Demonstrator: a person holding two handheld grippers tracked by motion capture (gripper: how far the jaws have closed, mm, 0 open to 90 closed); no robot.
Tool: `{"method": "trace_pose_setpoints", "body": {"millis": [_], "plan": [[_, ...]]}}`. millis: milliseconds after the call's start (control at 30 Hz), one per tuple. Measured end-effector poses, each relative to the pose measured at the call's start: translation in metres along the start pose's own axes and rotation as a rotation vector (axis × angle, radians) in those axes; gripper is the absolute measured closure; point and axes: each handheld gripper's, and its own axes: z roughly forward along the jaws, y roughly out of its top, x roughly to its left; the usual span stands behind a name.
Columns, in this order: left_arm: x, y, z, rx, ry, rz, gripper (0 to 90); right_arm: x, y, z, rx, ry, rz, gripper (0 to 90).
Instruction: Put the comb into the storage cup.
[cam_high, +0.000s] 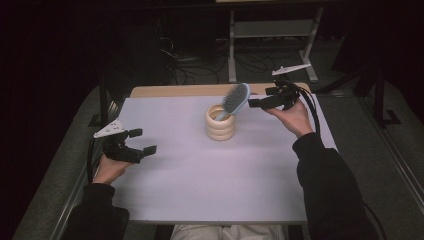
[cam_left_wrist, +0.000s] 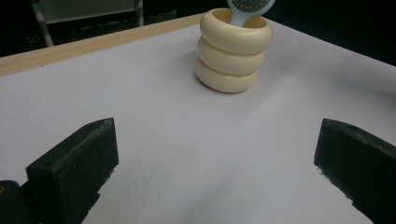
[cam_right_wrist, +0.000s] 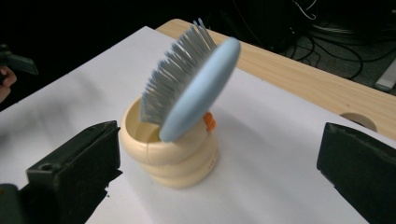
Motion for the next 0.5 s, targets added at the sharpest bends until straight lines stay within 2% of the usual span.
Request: {"method": "trace_pose_setpoints", "body": {"millis": [300,500], "plan": [[0.003,-0.003,0.0,0.008,0.0,-0.018,0.0,-0.004,-0.017,-0.011,0.0,-0.013,-0.012,0.0],[0.003,-0.004,0.001,0.018,0.002,-0.015,0.0,0.0,-0.027,-0.018,-0.004,-0.018,-0.045,0.0]]}}
